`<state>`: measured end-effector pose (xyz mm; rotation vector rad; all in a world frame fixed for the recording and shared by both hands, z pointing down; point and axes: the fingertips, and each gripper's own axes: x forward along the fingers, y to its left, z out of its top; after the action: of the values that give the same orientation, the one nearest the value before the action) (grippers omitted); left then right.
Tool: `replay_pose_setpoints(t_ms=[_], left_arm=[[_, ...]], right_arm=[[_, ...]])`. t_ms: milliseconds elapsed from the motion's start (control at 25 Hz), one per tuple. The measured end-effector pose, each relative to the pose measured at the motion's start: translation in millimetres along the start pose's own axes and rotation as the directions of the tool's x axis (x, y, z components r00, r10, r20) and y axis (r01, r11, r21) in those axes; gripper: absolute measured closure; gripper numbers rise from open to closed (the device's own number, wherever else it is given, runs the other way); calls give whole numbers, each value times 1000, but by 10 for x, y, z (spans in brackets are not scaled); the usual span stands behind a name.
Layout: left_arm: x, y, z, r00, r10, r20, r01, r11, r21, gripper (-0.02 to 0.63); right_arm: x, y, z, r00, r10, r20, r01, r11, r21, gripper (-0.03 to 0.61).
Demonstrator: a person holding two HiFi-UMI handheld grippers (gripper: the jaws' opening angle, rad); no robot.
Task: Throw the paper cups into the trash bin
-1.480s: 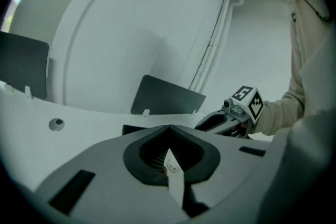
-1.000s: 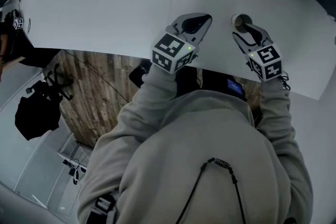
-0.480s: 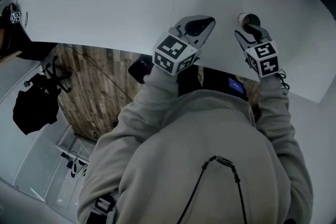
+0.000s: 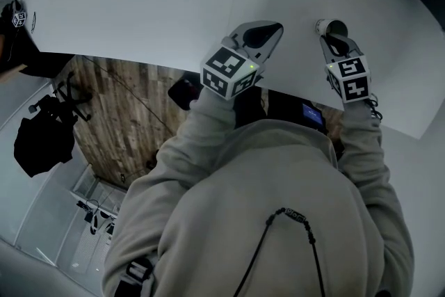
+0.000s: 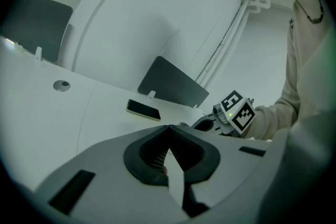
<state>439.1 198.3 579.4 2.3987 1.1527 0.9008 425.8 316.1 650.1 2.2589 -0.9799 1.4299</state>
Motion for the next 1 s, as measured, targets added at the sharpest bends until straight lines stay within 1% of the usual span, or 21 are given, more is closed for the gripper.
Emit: replay_pose_setpoints(t_ms=[120,360,560,760,920,1000], left_arm=[[11,-4,-16,1000,3,-1,-3,1000,-1,615],[13,-24,-1,1000,15,-4,-15,1000,21,615],[-94,-111,55,999,39,10,-40,998,45,615],[-280,-332,351,998,45,49,-51,993,111,614],[-422,-545,664,996,58,74,-72,976,206,615],[-485,-647,838,994,53,100,-75,969,234,615]], right_arm=[[-6,-25,-12,1000,2,2,-2,1000,1,540],[-57,-12,6,1000,-6,17,6,1000,-3,543],[-257,-12,135,997,-27,69,29,999,-24,543],[-643,-11,422,987,-59,147,66,997,-44,542],[-985,-31,664,975,-87,205,101,993,-58,543],[-1186,-64,821,962,-102,252,120,991,-57,543]])
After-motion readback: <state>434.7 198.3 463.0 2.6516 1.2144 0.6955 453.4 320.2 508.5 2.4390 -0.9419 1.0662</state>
